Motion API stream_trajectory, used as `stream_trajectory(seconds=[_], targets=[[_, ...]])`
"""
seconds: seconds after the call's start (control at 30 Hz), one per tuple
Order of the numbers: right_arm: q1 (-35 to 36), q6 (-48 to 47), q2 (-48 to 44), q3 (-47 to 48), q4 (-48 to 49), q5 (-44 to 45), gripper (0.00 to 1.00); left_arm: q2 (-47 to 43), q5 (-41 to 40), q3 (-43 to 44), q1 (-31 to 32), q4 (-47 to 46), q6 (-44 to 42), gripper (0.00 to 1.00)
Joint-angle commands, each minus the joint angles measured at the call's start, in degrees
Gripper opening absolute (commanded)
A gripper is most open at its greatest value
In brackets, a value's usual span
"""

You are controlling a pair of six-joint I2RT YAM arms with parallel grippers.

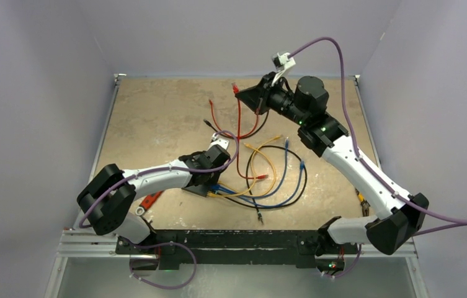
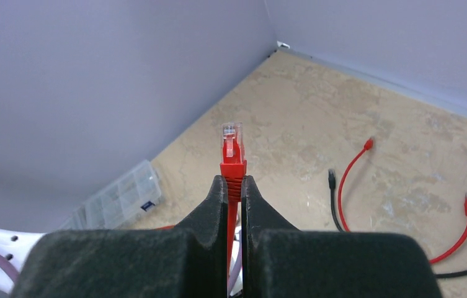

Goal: Pull the plug from the switch port
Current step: Pick up the connector from the center of the board.

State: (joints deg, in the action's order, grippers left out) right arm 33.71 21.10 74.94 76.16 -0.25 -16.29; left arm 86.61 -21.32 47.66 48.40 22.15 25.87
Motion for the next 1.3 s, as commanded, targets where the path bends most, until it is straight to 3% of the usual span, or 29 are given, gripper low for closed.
stream_trajectory(seconds=[0.0,0.6,1.03,1.27], targets=[[-0.9,1.4,-0.9,5.6,1.7,-2.2,0.00,2.5,1.5,-1.5,-0.4,2.5,-0.2,0.37],[-11.9,9.1,1.3,13.1,7.5,-12.8,0.00,3.1,1.2,-1.0,-0.5,2.6,-0.9,0.37],[-21.6,23.9,2.4,11.8,23.0,-25.2,0.00,4.1,0.7,-0.3,-0.5,3.1,-1.6,0.37],[-24.6,25.8,2.4,13.3,24.8,-26.0,0.00,4.1,0.6,-0.5,-0.4,3.0,-1.7,0.37]])
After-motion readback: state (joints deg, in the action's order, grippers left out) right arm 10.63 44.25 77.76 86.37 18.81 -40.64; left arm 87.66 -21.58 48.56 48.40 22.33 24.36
